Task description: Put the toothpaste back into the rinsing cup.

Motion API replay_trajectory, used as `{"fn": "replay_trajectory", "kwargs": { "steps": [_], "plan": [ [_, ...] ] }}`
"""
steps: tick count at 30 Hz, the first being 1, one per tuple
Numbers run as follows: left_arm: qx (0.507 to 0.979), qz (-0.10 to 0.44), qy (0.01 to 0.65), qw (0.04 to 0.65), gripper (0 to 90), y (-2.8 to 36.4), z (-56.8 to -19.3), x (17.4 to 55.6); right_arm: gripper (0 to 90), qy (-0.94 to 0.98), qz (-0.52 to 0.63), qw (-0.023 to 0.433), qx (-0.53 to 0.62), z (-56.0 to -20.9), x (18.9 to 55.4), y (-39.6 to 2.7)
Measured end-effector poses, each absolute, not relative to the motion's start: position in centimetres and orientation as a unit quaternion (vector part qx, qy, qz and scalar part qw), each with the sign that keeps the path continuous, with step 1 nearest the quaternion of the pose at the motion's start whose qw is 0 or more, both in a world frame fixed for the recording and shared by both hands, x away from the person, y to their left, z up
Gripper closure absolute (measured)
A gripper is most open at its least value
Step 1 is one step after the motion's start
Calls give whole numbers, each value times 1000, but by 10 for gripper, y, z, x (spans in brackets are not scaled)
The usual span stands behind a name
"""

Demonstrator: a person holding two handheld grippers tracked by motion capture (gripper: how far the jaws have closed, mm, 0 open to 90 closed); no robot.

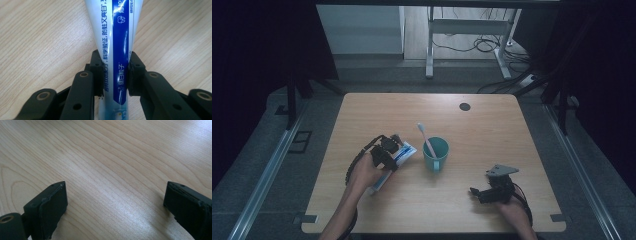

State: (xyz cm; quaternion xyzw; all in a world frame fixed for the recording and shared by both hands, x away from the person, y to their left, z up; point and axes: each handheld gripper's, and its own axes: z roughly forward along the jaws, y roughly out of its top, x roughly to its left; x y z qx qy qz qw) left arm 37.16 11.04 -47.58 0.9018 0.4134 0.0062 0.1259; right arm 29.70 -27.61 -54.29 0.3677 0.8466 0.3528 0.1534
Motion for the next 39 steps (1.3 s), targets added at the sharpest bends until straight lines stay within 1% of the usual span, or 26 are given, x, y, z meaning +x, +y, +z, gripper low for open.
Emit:
{"fn": "replay_trajectory", "kwargs": {
  "steps": [19,39],
  "plan": [
    [893,24,396,214,718,123,-460,352,51,847,353,153,368,-543,297,-276],
    [879,49,383,280,721,133,-441,334,51,847,353,154,366,-543,297,-276]
  ]
}}
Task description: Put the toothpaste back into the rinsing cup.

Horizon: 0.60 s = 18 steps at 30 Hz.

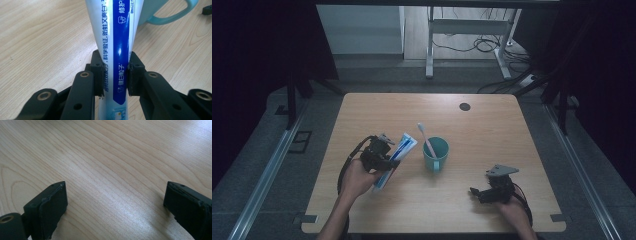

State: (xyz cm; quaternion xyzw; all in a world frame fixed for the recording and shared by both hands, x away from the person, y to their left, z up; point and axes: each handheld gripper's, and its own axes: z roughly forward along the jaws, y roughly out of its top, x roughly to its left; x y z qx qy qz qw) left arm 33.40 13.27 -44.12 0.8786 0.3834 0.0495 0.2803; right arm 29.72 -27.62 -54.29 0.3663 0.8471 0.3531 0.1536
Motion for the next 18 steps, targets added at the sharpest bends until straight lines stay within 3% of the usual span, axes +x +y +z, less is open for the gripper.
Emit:
{"fn": "replay_trajectory", "kwargs": {
  "steps": [18],
  "plan": [
    [867,74,358,339,720,141,-428,318,51,847,353,153,367,-543,297,-276]
  ]
}}
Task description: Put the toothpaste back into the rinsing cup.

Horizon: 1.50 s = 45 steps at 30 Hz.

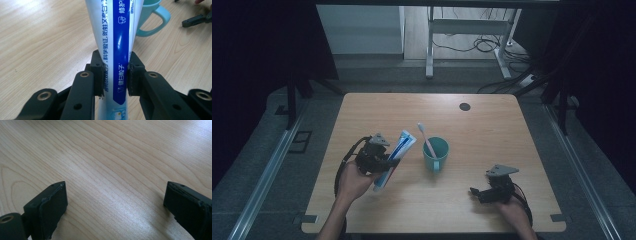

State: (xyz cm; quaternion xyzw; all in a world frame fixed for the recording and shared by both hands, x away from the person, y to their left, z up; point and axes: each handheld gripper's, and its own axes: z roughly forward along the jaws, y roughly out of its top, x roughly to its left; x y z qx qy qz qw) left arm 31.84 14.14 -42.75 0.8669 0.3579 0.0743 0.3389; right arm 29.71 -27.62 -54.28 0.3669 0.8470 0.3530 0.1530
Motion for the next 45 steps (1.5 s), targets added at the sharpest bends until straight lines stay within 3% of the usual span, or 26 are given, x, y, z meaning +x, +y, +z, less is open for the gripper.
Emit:
{"fn": "replay_trajectory", "kwargs": {
  "steps": [45],
  "plan": [
    [820,123,323,457,721,93,-393,335,51,847,353,153,366,-543,297,-276]
  ]
}}
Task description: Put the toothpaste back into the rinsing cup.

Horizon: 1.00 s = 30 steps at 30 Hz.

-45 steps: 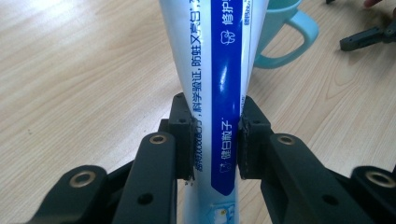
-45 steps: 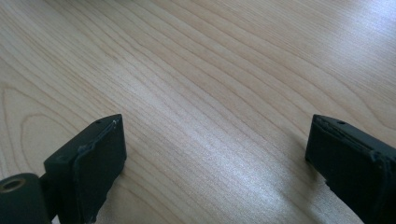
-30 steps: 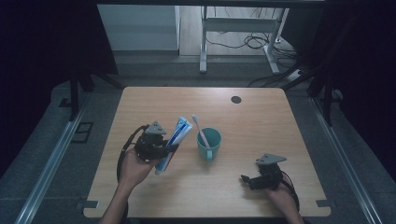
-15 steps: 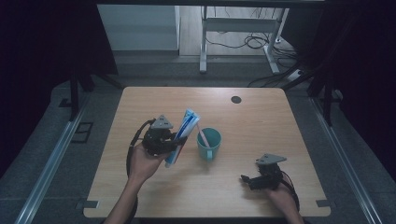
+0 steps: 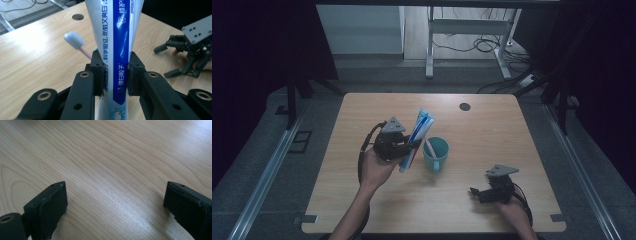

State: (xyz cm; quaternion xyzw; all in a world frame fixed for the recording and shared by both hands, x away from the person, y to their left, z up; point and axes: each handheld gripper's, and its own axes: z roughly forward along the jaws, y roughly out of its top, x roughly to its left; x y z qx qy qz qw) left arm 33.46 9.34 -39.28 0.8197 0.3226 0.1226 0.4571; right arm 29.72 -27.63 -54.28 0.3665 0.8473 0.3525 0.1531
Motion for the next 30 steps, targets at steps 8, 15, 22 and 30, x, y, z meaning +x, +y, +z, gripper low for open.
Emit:
{"fn": "replay_trajectory", "kwargs": {
  "steps": [8,15,22,30],
  "plan": [
    [810,130,322,472,721,82,-385,341,51,847,353,153,366,-543,297,-276],
    [804,141,321,480,721,73,-382,348,51,847,353,154,367,-543,297,-276],
    [799,144,322,486,721,63,-381,356,51,847,353,154,366,-543,297,-276],
    [796,148,321,492,721,50,-379,364,54,847,353,153,366,-543,297,-276]
  ]
}}
